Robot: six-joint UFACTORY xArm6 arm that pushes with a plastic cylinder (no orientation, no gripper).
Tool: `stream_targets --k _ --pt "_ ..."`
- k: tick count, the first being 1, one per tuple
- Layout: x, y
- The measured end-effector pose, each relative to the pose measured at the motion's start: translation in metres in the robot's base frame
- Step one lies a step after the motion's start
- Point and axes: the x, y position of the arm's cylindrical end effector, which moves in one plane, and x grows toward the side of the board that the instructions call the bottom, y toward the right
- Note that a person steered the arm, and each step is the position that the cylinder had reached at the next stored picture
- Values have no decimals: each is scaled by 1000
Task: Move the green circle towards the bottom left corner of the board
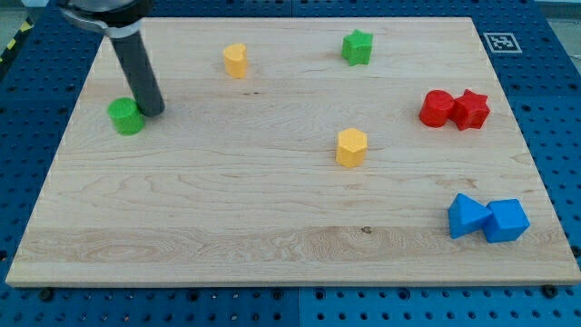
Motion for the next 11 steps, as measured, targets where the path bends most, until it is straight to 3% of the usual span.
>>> stream_targets --k 5,11 --pt "-25 -38" --pt "67 -5"
